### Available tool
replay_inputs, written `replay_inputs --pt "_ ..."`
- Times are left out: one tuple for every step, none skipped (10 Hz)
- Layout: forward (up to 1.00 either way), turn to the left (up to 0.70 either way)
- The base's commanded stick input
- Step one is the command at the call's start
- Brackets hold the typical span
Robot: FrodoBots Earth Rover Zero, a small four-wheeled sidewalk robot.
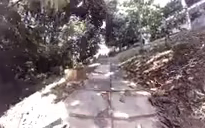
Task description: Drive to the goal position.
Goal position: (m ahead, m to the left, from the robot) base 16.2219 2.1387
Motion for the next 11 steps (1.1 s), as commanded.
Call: replay_inputs --pt "0.7 0.0" --pt "0.7 0.0" --pt "0.7 0.0" --pt "0.7 0.0" --pt "0.7 0.0" --pt "0.7 -0.27" --pt "0.7 -0.27" --pt "0.7 -0.27" --pt "0.7 -0.27" --pt "0.7 -0.19" --pt "0.7 0.0"
